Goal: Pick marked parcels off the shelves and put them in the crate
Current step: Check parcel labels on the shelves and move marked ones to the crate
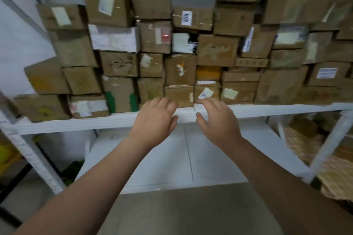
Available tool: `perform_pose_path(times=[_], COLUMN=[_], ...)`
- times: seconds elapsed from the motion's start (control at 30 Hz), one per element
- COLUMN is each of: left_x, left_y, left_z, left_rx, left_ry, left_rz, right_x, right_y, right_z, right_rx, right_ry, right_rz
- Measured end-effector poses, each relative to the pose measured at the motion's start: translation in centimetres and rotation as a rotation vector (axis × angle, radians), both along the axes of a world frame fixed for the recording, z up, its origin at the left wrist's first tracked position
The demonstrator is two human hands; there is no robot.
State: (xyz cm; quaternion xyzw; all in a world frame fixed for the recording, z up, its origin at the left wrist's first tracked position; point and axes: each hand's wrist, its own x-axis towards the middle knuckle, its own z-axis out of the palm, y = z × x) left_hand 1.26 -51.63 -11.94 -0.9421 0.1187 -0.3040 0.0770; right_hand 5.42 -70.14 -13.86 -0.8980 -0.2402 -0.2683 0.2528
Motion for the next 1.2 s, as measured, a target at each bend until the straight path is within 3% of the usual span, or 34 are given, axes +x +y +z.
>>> perform_pose_path(times=[0.37, 0.63, 0.87, 1.03, 1.2], left_x=[-10.2, -9.4, -1.8, 1.5, 2.9], left_y=[20.8, 28.6, 37.5, 41.3, 43.8], left_z=[0.0, -0.1, 2.8, 2.8, 2.7], left_rx=[-0.114, -0.191, 0.056, 0.188, 0.136], left_ry=[0.046, -0.024, -0.063, 0.001, -0.022], left_rz=[0.400, 0.505, 0.550, 0.438, 0.299], right_x=[-3.9, -2.3, 1.4, 2.1, 2.1], right_y=[21.4, 30.7, 37.1, 40.3, 42.6], right_z=[2.5, 2.6, 3.6, 2.4, 1.9], right_rx=[-0.046, -0.127, -0.121, -0.072, -0.023], right_ry=[0.043, 0.049, -0.017, -0.083, -0.115], right_rz=[0.325, 0.453, 0.442, 0.304, 0.153])
